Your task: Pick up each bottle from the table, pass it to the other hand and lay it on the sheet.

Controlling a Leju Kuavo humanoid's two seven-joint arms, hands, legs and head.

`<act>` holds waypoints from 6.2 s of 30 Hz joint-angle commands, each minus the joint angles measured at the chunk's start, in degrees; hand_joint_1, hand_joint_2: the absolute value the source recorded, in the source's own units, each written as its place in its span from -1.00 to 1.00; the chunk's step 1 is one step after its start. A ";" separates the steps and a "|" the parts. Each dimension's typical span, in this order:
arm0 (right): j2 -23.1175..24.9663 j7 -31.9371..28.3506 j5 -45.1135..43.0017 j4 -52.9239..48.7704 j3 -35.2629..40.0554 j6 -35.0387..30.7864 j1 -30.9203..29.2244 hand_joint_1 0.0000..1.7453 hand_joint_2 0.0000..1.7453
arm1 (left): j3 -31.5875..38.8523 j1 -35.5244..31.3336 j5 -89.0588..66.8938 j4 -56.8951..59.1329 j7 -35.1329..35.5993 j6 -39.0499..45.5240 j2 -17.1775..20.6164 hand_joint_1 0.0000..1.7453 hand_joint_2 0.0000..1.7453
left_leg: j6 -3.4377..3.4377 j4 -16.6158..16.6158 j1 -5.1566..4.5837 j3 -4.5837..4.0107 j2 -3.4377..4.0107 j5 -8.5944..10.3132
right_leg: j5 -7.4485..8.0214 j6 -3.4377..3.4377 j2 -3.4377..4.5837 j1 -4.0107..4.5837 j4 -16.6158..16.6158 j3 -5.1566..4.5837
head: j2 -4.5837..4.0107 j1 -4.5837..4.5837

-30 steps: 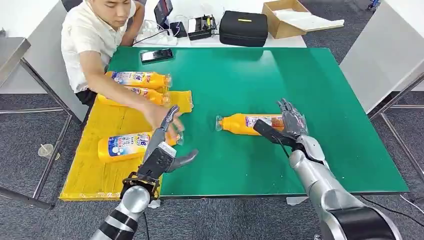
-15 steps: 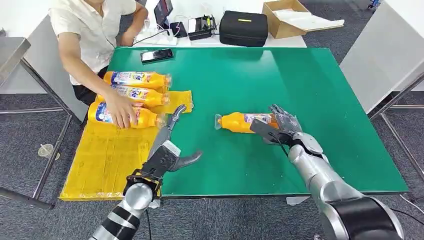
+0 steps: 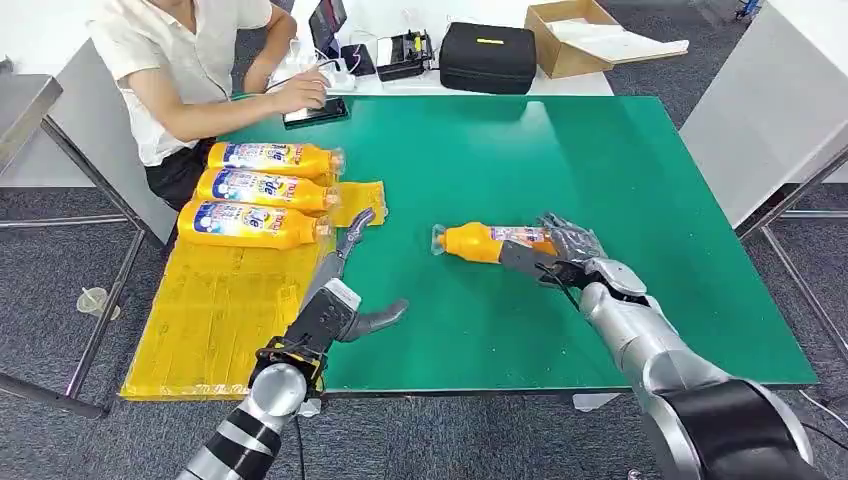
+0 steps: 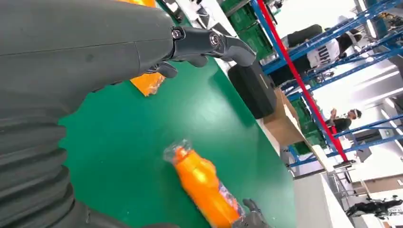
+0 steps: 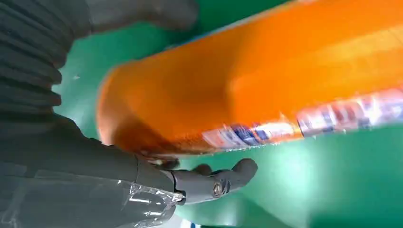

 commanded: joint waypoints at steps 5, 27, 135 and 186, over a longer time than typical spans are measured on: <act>-3.16 -0.96 0.94 7.71 7.01 10.74 -2.75 1.00 1.00 | -2.44 -4.24 2.30 6.54 -1.60 -0.30 0.24 -1.00 1.00 | -0.04 -0.02 0.08 0.32 -0.11 -0.05 | -0.08 -0.22 -0.19 0.12 -0.10 0.40 | 0.00 0.02; 0.14 -19.03 -18.02 -2.79 -2.69 2.54 3.76 1.00 1.00 | 1.50 0.84 20.76 3.07 0.69 -6.43 -0.88 -1.00 1.00 | -0.02 -0.01 0.04 0.24 0.12 -0.08 | -0.04 -0.14 0.05 0.08 -0.03 0.27 | 0.00 0.02; 20.40 -22.11 -24.28 -24.43 14.99 -41.30 21.17 1.00 1.00 | -4.09 -1.45 30.60 -2.38 -1.79 1.50 -0.97 -1.00 1.00 | -0.09 -0.03 0.24 -0.02 0.16 -0.10 | -0.10 -0.26 0.07 0.24 0.00 -0.04 | 0.00 0.04; 18.40 -26.33 -36.53 -24.23 7.36 -42.06 23.27 -1.00 1.00 | -5.84 -7.55 15.96 0.73 -1.02 4.55 7.17 1.00 1.00 | -0.11 -0.07 0.28 0.26 0.10 -0.16 | -0.19 -0.41 -0.04 0.31 -0.06 0.26 | 0.00 0.02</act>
